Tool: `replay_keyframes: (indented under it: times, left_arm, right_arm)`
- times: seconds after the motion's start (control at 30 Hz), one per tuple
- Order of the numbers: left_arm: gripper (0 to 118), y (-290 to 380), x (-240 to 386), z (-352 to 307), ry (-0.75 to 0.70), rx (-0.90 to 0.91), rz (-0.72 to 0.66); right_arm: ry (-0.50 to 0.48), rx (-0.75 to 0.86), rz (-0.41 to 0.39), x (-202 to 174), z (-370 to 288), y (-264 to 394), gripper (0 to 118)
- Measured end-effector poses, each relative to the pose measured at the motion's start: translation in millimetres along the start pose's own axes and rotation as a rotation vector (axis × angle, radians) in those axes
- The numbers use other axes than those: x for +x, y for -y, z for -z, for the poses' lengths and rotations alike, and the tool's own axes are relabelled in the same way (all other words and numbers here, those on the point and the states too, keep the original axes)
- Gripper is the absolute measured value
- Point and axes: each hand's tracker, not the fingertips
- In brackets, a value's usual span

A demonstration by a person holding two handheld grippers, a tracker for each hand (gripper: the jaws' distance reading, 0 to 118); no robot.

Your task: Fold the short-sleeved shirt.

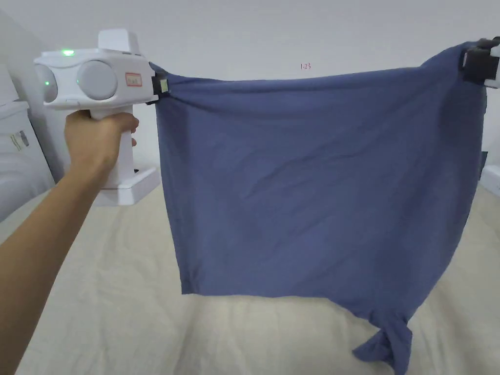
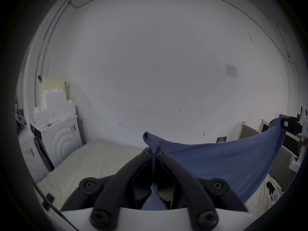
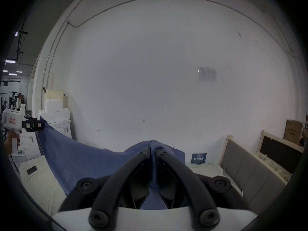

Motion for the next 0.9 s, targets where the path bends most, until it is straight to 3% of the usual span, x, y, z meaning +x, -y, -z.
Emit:
replay_keyframes:
  times: [0.17, 0.33, 0.57, 0.9]
  left_arm:
    - [0, -21.5, 1.2, 9.2, -0.005, 0.034, 0.016]
    - [0, -11.3, 0.6, 38.4, -0.011, 0.008, 0.035]
    - [0, 54.3, 6.8, 69.4, -0.013, -0.102, 0.060]
    - [0, 182.5, 10.0, 88.9, -0.013, -0.299, 0.047]
  right_arm:
    - [0.004, 0.033, -0.024, 3.9, 11.2, -20.2, 4]
    - [0.004, 0.013, -0.055, 5.1, 24.5, 2.8, 4]
    - [0.011, -0.107, -0.061, 6.4, 46.6, 83.5, 4]
    - [0.012, -0.311, 0.020, 5.9, 47.0, 220.4, 4]
